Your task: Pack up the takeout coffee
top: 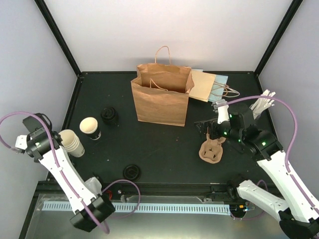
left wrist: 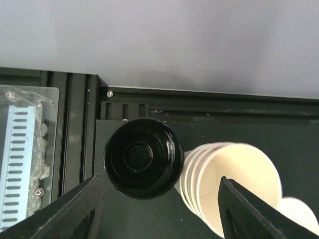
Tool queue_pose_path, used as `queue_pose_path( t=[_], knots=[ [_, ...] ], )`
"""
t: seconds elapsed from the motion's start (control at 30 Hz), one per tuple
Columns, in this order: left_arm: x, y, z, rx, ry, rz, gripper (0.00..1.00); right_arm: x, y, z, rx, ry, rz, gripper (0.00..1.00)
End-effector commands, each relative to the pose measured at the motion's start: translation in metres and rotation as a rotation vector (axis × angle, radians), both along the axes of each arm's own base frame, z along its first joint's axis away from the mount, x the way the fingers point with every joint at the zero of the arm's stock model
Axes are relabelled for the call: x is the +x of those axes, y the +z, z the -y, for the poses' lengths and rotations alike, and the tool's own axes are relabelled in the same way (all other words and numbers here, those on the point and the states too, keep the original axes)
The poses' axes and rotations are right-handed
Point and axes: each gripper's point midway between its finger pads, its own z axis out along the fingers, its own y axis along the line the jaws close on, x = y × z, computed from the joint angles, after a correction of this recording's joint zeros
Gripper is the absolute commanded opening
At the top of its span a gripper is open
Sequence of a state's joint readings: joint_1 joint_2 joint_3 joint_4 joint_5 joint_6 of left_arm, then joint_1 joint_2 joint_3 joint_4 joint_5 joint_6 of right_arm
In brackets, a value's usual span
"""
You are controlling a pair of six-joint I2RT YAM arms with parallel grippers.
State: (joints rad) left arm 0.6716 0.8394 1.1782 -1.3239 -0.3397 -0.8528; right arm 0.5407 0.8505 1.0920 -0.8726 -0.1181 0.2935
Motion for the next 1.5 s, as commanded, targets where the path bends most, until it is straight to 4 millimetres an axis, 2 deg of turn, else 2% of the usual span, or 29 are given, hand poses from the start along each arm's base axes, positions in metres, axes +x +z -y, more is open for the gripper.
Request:
queue_pose_path(
  t=[0.0,0.07,0.13,0.2,0.37,0.5,0.63,0.8,0.93,1.1,1.47],
  knots=[
    [0.005,-0.011,-0.01,-0.065,0.068,0.075,0.67,-0.006,-0.008,0.009,-0.022,-0.022,-0.015,1.0],
    [0.006,-0.019,-0.01,-0.097,0.1,0.102,0.71,-0.007,-0.013,0.013,-0.032,-0.043,-0.031,1.0],
    [0.009,-0.025,-0.01,-0.122,0.116,0.129,0.81,-0.01,-0.017,0.017,-0.033,-0.057,-0.037,1.0],
    [0.011,-0.03,-0.008,-0.147,0.128,0.139,0.86,-0.014,-0.018,0.02,-0.029,-0.066,-0.037,1.0],
    [0.008,-0.036,-0.01,-0.166,0.157,0.115,0.93,-0.019,-0.019,0.029,-0.034,-0.094,-0.028,1.0],
    [0.0,-0.042,-0.017,-0.181,0.185,0.071,0.93,-0.016,-0.022,0.024,-0.031,-0.084,-0.048,1.0],
    [-0.007,-0.045,-0.024,-0.198,0.21,0.034,0.88,-0.012,-0.025,0.021,-0.041,-0.079,-0.065,1.0],
    [-0.003,-0.056,-0.023,-0.217,0.203,0.051,0.79,-0.008,-0.023,0.016,-0.031,-0.061,-0.045,1.0],
    [-0.002,-0.063,-0.026,-0.21,0.219,0.059,0.67,-0.005,-0.021,0.014,-0.043,-0.058,-0.049,1.0],
    [0.0,-0.063,-0.036,-0.191,0.242,0.057,0.58,-0.007,-0.018,0.015,-0.04,-0.053,-0.041,1.0],
    [0.018,-0.081,-0.048,-0.238,0.221,0.053,0.55,-0.003,-0.01,0.011,-0.029,-0.042,-0.028,1.0]
  ],
)
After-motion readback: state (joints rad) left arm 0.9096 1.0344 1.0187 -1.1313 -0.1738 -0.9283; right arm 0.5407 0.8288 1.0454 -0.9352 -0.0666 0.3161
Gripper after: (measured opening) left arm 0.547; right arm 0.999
